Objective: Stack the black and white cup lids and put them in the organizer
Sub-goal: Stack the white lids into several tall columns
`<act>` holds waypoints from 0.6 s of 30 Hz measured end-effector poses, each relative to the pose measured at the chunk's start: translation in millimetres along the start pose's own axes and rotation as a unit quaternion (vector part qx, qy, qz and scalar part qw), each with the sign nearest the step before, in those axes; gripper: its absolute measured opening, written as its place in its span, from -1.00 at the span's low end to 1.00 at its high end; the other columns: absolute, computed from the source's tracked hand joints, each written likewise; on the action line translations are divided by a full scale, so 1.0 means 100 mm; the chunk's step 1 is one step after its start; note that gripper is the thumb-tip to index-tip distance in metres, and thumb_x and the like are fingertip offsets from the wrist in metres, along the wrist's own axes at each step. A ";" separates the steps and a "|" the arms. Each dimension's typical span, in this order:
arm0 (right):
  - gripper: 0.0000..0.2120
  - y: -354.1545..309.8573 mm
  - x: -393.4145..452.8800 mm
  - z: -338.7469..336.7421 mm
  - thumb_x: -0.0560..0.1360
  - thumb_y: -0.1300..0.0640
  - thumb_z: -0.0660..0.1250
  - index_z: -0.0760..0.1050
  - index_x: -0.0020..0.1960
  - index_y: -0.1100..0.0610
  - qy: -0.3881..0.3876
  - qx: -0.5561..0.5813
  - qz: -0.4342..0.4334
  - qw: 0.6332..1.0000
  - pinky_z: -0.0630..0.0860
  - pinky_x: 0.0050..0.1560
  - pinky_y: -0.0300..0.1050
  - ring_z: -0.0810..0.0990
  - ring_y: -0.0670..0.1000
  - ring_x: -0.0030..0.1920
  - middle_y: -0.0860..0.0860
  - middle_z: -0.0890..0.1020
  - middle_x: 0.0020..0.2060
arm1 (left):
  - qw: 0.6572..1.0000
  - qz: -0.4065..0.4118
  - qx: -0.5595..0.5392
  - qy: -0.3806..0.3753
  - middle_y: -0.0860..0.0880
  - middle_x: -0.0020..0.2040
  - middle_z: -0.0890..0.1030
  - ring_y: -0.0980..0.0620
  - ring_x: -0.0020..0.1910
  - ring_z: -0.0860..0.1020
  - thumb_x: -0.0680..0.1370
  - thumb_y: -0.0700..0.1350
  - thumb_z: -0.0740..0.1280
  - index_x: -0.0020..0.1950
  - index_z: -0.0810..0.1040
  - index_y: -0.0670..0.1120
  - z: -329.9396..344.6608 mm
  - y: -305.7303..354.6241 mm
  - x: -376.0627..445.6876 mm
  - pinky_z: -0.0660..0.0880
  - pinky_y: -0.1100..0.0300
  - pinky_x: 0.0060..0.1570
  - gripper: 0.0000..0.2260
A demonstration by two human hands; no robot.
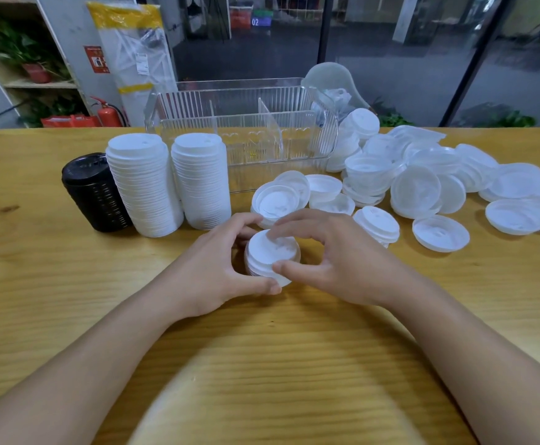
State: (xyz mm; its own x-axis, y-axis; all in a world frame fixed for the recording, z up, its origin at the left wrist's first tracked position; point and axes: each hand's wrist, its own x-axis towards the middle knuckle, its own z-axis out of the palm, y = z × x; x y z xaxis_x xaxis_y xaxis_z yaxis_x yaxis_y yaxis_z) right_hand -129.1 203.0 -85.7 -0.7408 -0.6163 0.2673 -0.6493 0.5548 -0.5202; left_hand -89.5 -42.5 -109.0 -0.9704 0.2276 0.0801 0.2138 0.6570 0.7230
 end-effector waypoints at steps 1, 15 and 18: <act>-0.61 0.00 0.00 0.00 0.55 -0.14 0.55 0.68 0.34 -0.09 0.001 0.000 0.002 1.000 0.48 0.39 -0.16 0.55 -0.25 0.35 -0.28 0.63 0.31 | 1.000 0.001 0.002 0.000 0.34 0.32 0.64 0.28 0.42 0.53 0.32 0.23 0.75 0.52 0.43 0.33 0.00 0.01 0.00 0.43 0.11 0.50 -0.16; -0.76 0.24 0.10 0.03 0.67 0.00 0.43 0.66 0.33 -0.08 0.120 0.063 0.053 0.989 0.59 0.15 -0.07 0.66 -0.07 0.08 -0.16 0.71 0.08 | 0.999 0.035 0.022 0.019 0.29 0.42 0.49 0.23 0.47 0.45 0.40 0.48 0.53 0.52 0.44 0.27 0.08 0.09 -0.04 0.46 0.06 0.46 -0.24; -0.65 0.31 0.14 0.09 0.67 0.12 0.43 0.61 0.43 -0.08 0.095 0.034 0.053 0.994 0.52 0.15 -0.33 0.63 -0.15 0.08 -0.24 0.67 0.04 | 0.997 0.042 0.060 -0.012 0.36 0.51 0.37 0.21 0.56 0.34 0.46 0.54 0.42 0.62 0.27 0.34 0.16 0.07 -0.04 0.36 0.02 0.55 -0.20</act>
State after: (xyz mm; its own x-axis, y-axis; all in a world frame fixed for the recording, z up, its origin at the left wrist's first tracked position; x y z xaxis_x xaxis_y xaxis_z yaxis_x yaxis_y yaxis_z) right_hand -157.5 206.8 -104.9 -0.8275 -0.4366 0.3529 -0.5578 0.5680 -0.6052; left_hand -82.1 -27.3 -115.0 -0.9460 0.3017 0.1189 0.3072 0.7163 0.6266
